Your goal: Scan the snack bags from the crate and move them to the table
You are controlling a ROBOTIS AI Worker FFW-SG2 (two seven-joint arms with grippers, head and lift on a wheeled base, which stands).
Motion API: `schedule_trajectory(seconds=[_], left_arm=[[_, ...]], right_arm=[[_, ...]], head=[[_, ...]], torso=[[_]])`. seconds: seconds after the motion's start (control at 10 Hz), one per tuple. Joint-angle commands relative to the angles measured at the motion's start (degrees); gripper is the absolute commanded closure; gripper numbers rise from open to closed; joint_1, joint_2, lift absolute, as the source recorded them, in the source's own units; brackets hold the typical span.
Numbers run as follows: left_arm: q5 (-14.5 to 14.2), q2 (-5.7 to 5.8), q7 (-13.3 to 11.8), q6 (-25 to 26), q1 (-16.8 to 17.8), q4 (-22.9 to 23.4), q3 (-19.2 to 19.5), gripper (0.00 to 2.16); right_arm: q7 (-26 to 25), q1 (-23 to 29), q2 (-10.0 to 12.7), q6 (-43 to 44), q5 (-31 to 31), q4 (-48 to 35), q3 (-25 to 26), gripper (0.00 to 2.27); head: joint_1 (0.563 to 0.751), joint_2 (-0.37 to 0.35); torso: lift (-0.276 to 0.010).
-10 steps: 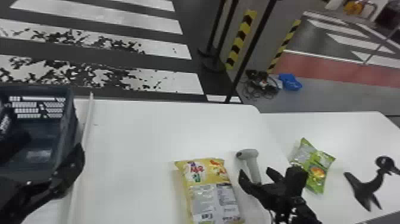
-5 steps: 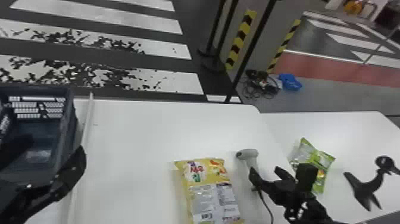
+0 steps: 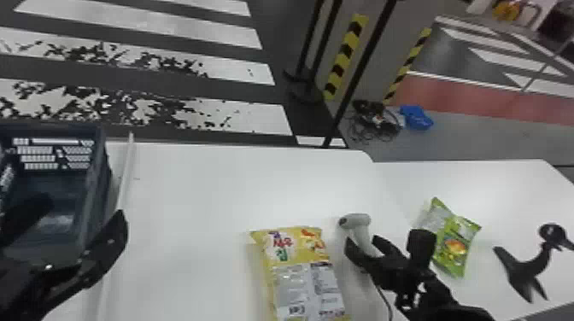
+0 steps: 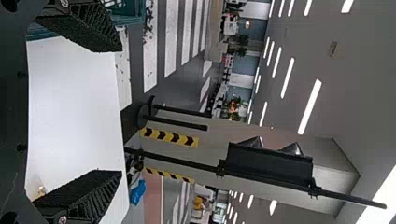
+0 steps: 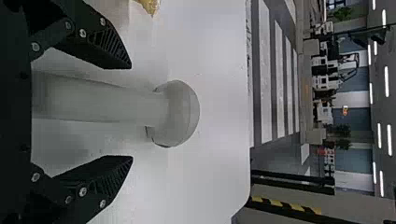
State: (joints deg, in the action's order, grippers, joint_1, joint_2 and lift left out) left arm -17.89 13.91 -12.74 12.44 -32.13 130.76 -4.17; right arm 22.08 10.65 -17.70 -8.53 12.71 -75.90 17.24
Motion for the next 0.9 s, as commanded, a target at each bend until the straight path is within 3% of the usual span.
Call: schedule_trajectory(seconds=[0.0, 0.5, 0.7, 0.8], left_arm=[[0.3, -0.19, 0.0, 0.0, -0.1, -0.1, 0.0, 0.06], [0.4, -0.28, 0.2, -0.2, 1.4, -1.7, -0.8, 0.06], [0.0, 0.33, 0.6, -0.2, 2.1, -1.7, -0.8, 0.06], [-0.8, 0.6, 0.6, -0.2, 2.7, -2.0, -0.8, 0.06]], right_arm=[[1.1, -1.5, -0.3, -3.7, -0.6, 0.7, -0.5, 2.21], [0.6, 2.4, -0.2, -7.3, -0.3, -7.5, 1.2, 2.24], [-3.6, 9.3, 0.8, -11.8, 0.4, -21.1, 2.9, 2.24], [-6.3, 13.9, 2.8, -12.9, 1.2, -29.2, 3.9, 2.24]], head=[[0.695, -0.35], [0.695, -0.35], [0.695, -0.35], [0.695, -0.35]], torso=[[-0.095], [-0.095], [-0.095], [-0.095]])
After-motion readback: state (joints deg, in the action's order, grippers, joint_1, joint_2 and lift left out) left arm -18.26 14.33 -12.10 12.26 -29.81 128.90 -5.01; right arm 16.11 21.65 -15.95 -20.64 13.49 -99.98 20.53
